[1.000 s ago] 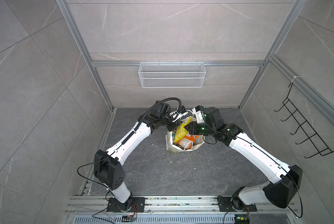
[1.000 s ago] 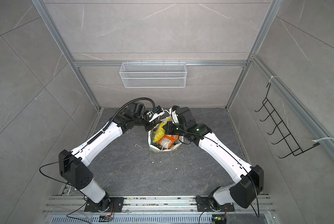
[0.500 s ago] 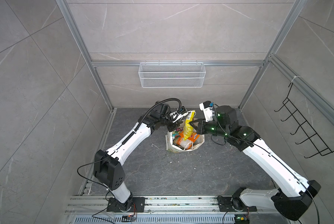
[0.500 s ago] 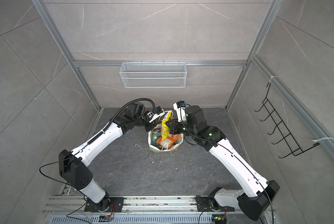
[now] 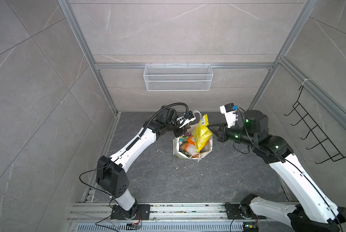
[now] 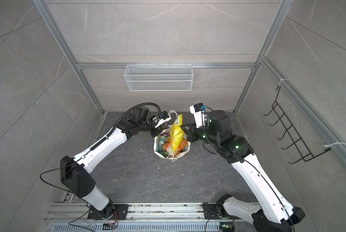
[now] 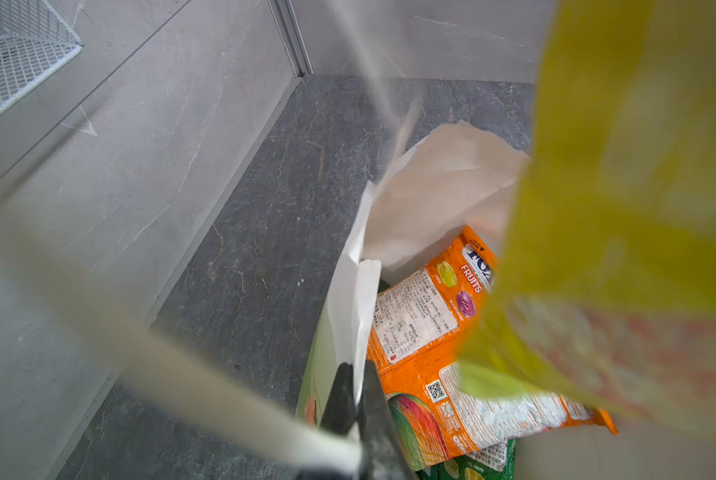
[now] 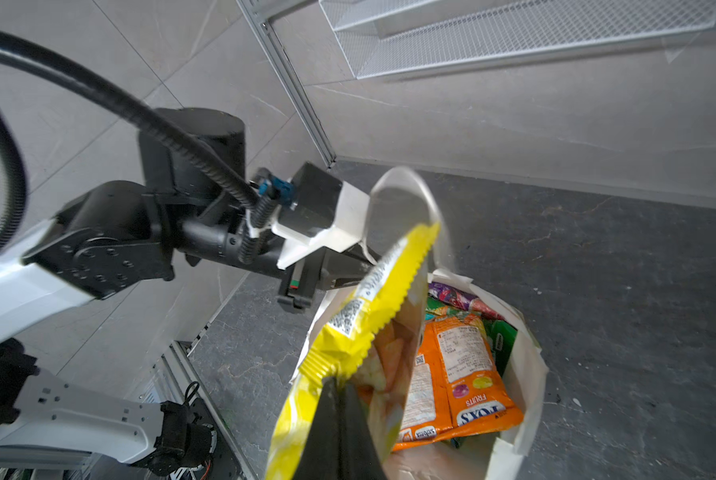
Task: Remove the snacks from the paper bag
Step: 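Carry the yellow chip packet away from the bag and drop it on the table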
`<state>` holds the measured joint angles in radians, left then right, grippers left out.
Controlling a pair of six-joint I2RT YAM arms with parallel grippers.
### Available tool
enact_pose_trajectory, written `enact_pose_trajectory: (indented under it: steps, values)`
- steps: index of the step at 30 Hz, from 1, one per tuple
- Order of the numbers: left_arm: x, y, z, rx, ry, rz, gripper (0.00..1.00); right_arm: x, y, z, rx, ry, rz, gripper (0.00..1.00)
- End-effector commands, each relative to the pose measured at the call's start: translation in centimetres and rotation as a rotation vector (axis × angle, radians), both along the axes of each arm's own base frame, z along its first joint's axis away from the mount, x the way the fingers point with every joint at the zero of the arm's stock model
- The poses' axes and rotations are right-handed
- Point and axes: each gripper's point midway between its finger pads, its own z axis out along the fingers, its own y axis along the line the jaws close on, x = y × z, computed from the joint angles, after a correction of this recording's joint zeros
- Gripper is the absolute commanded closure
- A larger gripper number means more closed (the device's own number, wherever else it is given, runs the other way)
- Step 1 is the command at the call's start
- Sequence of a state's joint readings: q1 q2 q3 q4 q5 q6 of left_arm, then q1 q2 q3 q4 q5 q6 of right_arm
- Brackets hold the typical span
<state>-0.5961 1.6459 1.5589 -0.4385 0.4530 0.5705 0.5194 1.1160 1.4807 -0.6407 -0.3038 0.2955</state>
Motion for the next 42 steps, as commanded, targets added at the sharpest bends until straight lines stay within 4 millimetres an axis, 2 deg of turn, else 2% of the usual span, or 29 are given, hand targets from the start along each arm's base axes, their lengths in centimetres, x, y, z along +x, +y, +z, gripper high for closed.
enact_pose_trajectory:
  steps: [1,6,10,13,19,22,25,27,31,32,34,36,42]
  values:
    - [-0.8,-0.4,2.5,-0.056,-0.066,-0.047,1.00,-1.8,-1.8,4.7,0.029,-0.146,-0.002,1.00]
    - [-0.7,-0.4,2.4,-0.051,-0.063,-0.045,1.00,-1.5,-4.0,4.8,0.015,-0.132,-0.065,1.00]
    - [-0.8,-0.4,2.7,-0.053,-0.075,-0.045,1.00,0.2,-8.3,4.2,-0.041,-0.142,-0.300,1.00]
    - [-0.7,-0.4,2.7,-0.056,-0.082,-0.046,1.00,2.1,-10.8,2.7,-0.118,-0.117,-0.429,1.00]
    - [-0.7,-0.7,3.0,-0.067,-0.076,-0.061,1.00,7.8,-17.5,-3.8,-0.456,0.041,-0.773,1.00]
    - [-0.6,-0.8,2.9,-0.072,-0.071,-0.061,1.00,10.6,-20.2,-7.9,-0.576,0.148,-0.855,1.00]
    - [-0.6,-0.9,2.8,-0.071,-0.059,-0.058,1.00,13.1,-22.1,-12.1,-0.653,0.284,-0.884,1.00]
    - [-0.6,-0.9,2.7,-0.074,-0.053,-0.057,1.00,14.8,-22.6,-14.3,-0.737,0.322,-0.867,1.00]
    - [-0.5,-1.0,2.8,-0.077,-0.052,-0.051,1.00,17.6,-25.1,-17.7,-0.943,0.370,-0.925,1.00]
    - [-0.4,-1.0,2.8,-0.075,-0.051,-0.049,1.00,18.3,-25.2,-18.5,-0.978,0.375,-0.910,1.00]
    - [-0.2,-1.1,2.7,-0.074,-0.051,-0.044,1.00,20.0,-23.8,-21.3,-1.041,0.385,-0.755,1.00]
    - [-0.1,-1.1,2.6,-0.076,-0.048,-0.047,1.00,21.2,-23.6,-23.1,-1.093,0.370,-0.697,1.00]
    - [0.1,-1.5,2.7,-0.087,-0.042,-0.053,1.00,22.5,-24.0,-27.3,-1.255,0.315,-0.557,1.00]
